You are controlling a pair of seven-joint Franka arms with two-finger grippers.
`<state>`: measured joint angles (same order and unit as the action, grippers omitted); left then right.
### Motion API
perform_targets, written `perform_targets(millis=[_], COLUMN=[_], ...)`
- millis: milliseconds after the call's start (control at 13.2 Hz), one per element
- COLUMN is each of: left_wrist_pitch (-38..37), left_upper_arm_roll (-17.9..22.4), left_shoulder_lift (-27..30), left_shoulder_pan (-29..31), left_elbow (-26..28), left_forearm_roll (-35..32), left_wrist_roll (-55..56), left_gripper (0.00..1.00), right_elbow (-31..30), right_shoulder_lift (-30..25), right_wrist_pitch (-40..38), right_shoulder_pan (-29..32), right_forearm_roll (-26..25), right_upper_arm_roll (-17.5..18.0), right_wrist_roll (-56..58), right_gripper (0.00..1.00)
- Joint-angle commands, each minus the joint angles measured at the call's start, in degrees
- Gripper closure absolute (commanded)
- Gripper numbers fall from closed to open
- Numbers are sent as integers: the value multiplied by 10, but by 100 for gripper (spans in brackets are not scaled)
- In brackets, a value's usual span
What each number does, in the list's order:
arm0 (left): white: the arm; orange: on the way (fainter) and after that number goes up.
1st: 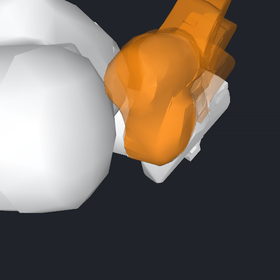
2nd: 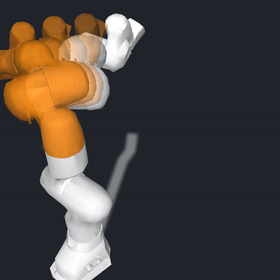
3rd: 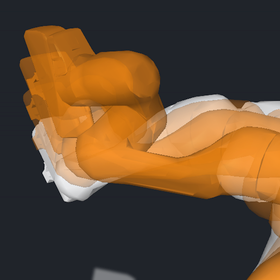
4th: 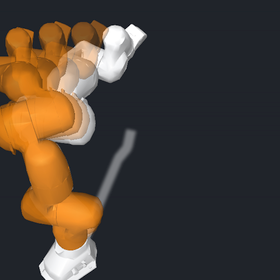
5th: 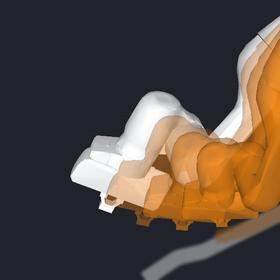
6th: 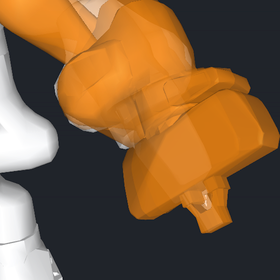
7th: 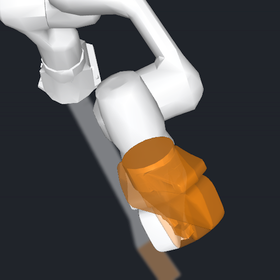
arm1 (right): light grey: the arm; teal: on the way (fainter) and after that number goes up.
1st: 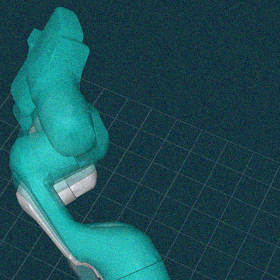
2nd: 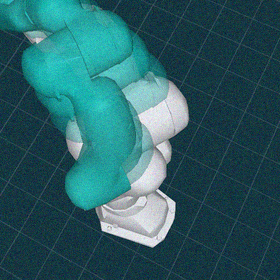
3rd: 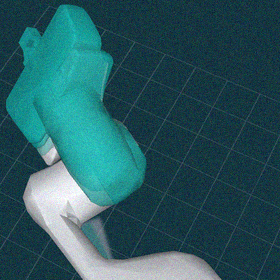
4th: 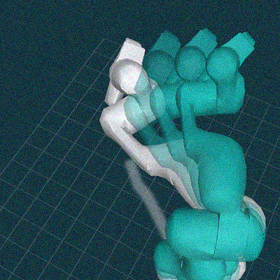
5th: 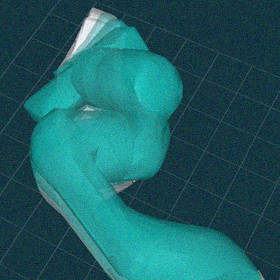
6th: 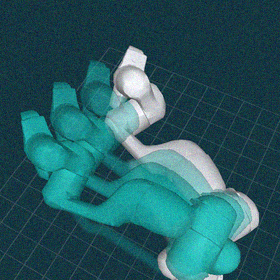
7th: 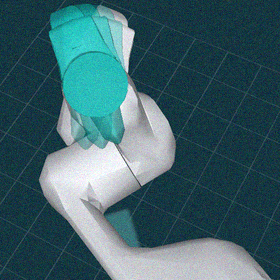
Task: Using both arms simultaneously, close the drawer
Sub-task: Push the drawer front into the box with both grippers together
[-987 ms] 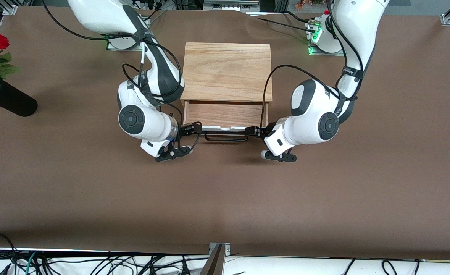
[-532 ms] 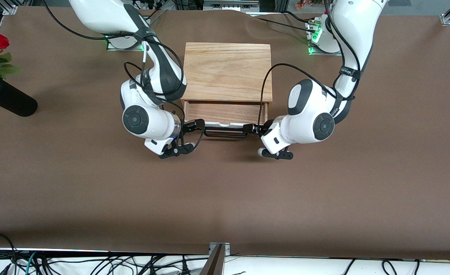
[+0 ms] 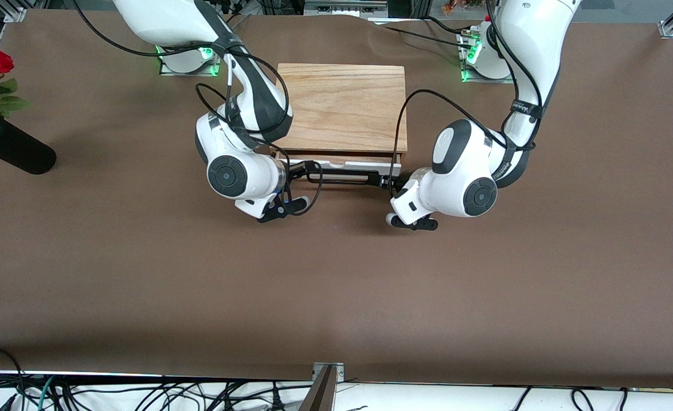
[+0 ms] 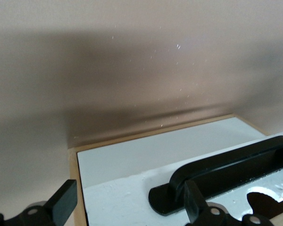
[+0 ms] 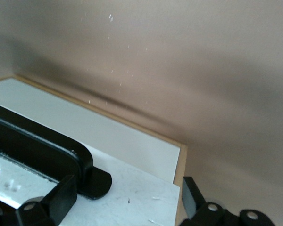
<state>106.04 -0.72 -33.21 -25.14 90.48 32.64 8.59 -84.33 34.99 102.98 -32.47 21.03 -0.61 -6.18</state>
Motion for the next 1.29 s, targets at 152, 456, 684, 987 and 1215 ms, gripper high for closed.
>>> perform_targets(millis=[152,456,684,987,1215], left_wrist_pitch=[-62,-63,-81,-132,-147], left_upper_arm_roll=[1,-2,-1,0,6], left_shoulder_lift=[14,25,28,38,39], left_shoulder_pan=[-9,-25,-22,-20,-1], left_elbow=[3,18,17,17,2], left_forearm_roll=[-14,-23,-23,-50,-51], left_wrist_roll=[47,69,68,69,66], left_gripper=[0,0,0,0,0], right_elbow=[-2,-2,19,82,117], right_shoulder_lift=[-1,2,6,10,4], right_wrist_pitch=[-68,-86,-67,-65,-69], right_shoulder_pan=[-2,-1,9,51,78], right_forearm_roll=[16,16,13,8,-17], right_upper_arm_roll=[16,19,16,13,0], right_wrist_roll=[8,8,9,11,11], right_gripper=[0,0,0,0,0])
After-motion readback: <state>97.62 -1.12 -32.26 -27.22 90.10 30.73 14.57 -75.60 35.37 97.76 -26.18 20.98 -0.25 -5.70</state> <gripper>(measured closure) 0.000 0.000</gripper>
